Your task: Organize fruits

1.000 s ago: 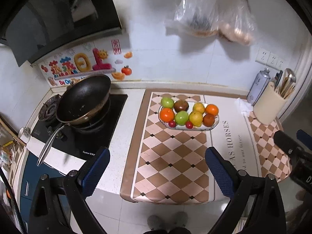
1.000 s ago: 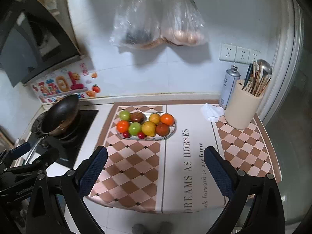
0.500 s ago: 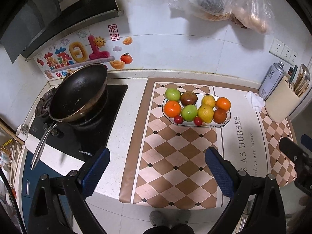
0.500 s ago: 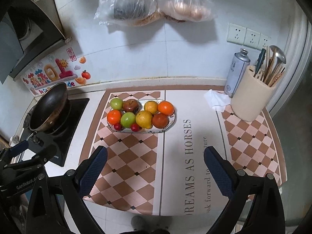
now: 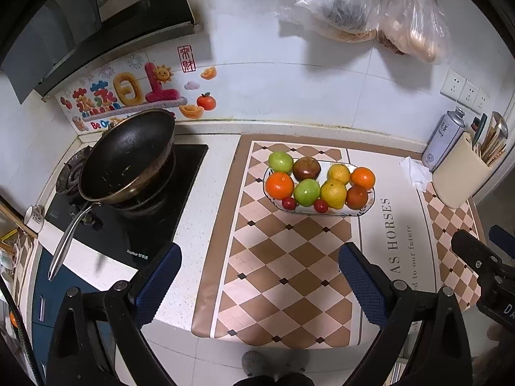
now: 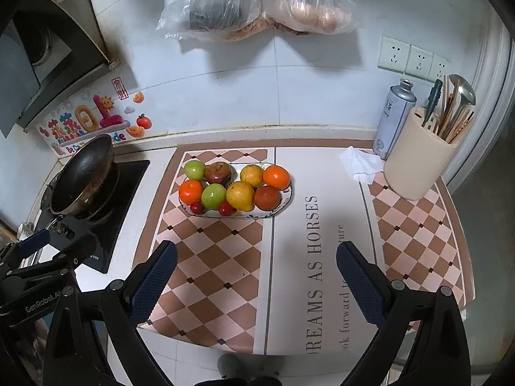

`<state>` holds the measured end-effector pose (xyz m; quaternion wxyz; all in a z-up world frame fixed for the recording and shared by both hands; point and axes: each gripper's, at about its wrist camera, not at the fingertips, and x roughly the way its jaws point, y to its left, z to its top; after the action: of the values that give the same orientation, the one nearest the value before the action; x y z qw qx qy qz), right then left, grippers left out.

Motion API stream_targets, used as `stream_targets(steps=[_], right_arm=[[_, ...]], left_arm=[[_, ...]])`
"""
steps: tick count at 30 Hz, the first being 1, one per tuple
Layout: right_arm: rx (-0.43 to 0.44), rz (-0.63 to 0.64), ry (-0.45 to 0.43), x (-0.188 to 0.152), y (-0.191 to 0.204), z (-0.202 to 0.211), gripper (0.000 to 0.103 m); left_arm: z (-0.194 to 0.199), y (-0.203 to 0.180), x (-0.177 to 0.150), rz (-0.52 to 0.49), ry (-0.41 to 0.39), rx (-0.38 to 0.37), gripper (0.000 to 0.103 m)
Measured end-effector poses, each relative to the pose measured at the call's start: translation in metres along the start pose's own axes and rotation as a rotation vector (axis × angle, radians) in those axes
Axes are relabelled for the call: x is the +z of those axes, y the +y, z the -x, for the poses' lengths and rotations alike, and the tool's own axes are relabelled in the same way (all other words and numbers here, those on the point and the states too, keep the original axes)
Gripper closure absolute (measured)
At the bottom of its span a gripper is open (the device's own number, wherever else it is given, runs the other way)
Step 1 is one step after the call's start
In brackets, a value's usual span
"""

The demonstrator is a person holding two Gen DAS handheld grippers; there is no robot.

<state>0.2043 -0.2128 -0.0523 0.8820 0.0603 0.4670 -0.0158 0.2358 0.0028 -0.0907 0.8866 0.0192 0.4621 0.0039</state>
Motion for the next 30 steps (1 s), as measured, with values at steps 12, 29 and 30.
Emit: stream_targets(steps=[12,29,30], right_arm=[[0.006,0.003,-0.010,0.000,0.001,0.006,0.002],[-0.002,0.024,-0.014,0.002,0.008,0.011,0.002],[0.000,0.023,-0.014,0.002,0.007,0.012,0.002]], left_arm=[[0.005,0.001,-0.001,-0.008,-0.010,0.013,0.001],[0.014,-0.001,0.000,-0.013,-0.026,0.013,0.001],[0.015,-0.001,0.001,-0.013,-0.026,0.012,0.001]])
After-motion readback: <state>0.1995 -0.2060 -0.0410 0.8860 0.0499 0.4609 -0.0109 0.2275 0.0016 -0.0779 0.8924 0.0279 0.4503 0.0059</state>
